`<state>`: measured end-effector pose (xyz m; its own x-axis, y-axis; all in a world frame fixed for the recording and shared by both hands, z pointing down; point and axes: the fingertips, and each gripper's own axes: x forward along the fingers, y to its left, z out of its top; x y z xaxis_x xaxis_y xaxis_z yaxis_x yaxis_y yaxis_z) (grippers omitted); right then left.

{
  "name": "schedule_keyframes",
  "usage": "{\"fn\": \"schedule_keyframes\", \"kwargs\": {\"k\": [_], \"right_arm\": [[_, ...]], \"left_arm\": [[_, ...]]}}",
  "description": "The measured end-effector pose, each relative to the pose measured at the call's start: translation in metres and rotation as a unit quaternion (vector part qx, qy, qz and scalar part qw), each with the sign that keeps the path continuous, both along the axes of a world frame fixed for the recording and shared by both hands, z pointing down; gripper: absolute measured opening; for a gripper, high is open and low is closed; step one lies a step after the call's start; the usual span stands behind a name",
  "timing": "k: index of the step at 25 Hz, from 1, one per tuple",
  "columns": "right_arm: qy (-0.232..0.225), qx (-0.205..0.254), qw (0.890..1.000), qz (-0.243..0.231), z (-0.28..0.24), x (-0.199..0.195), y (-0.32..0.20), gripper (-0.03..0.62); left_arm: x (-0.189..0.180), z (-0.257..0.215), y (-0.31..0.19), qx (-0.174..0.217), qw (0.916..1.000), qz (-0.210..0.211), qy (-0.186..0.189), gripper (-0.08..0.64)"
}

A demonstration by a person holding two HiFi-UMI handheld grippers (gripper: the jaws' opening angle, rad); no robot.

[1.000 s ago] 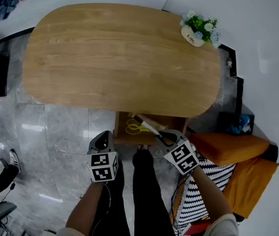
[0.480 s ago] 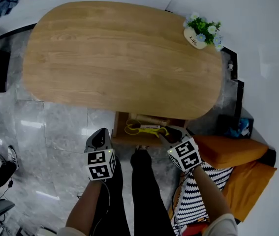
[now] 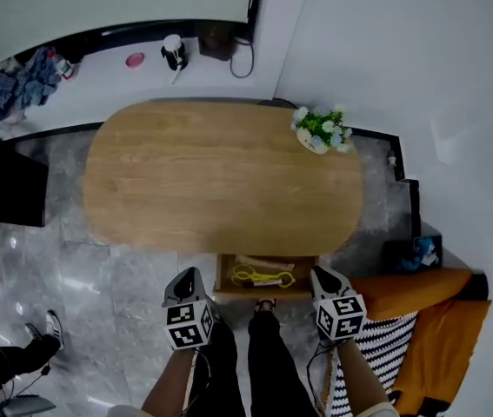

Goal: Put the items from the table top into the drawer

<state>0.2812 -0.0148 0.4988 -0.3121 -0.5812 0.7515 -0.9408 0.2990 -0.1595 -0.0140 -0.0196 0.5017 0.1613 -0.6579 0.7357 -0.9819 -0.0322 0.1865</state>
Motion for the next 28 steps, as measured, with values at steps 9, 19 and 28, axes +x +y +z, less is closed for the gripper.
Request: {"fn": "schedule_keyframes", "kwargs": {"k": [9, 19, 28], "right_arm": [[0.010, 0.154, 0.972, 0.179, -0.232, 0.068, -0.009, -0.006], [0.022, 0.247, 0.940, 0.234, -0.382, 0.089, 0.020, -0.006], [0.030, 0.254, 0.939, 0.230, -0.400, 0.084, 0.023, -0.008]], "left_arm": [[0.007, -0.229, -0.041, 0.161, 0.9868, 0.018, -0.002, 0.000], [0.041, -0.394, -0.041, 0.296, 0.9517, 0.075, 0.028, 0.000], [0.050, -0.412, -0.041, 0.300, 0.9494, 0.086, 0.032, 0.000]]}}
